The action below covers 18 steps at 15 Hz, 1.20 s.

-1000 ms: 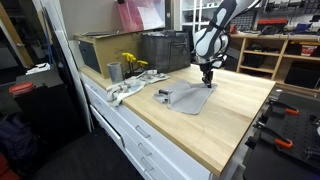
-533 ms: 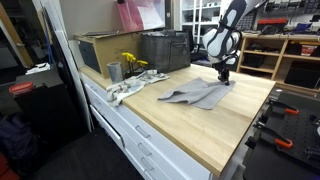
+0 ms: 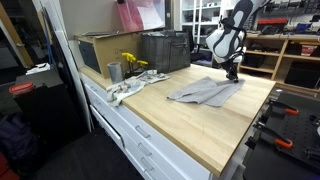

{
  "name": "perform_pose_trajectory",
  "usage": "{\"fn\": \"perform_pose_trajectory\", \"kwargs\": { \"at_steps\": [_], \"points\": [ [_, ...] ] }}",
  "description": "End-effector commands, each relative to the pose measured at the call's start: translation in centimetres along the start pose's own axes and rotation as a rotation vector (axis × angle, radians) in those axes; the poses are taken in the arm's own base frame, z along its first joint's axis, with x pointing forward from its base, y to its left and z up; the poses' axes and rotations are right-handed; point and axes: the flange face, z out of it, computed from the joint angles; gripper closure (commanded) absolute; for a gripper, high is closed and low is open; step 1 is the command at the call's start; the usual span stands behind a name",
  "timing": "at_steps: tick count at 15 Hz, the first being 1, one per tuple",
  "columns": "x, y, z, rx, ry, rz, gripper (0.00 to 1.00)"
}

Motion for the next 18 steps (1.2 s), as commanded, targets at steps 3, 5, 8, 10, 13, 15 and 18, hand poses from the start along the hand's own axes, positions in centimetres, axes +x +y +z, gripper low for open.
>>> {"fn": "perform_pose_trajectory", "kwargs": {
  "at_steps": [3,5,8,10,13,15,18],
  "points": [
    [-1.2,-0.3,-8.0,-0.013,0.120,0.028,0.34],
    [-1.2,-1.3,-11.3,0.013,0.195,0.002,0.19],
    [-0.6,-5.1,-15.1,0.084,0.312,-0.100,0.01],
    [-0.3,-8.5,-16.0,0.136,0.355,-0.196,0.00],
    [0.0,-13.2,-15.9,0.221,0.409,-0.337,0.00],
    [0.0,-15.6,-14.9,0.269,0.413,-0.420,0.00],
    [-0.8,-17.7,-13.1,0.319,0.377,-0.504,0.00]
  ]
}}
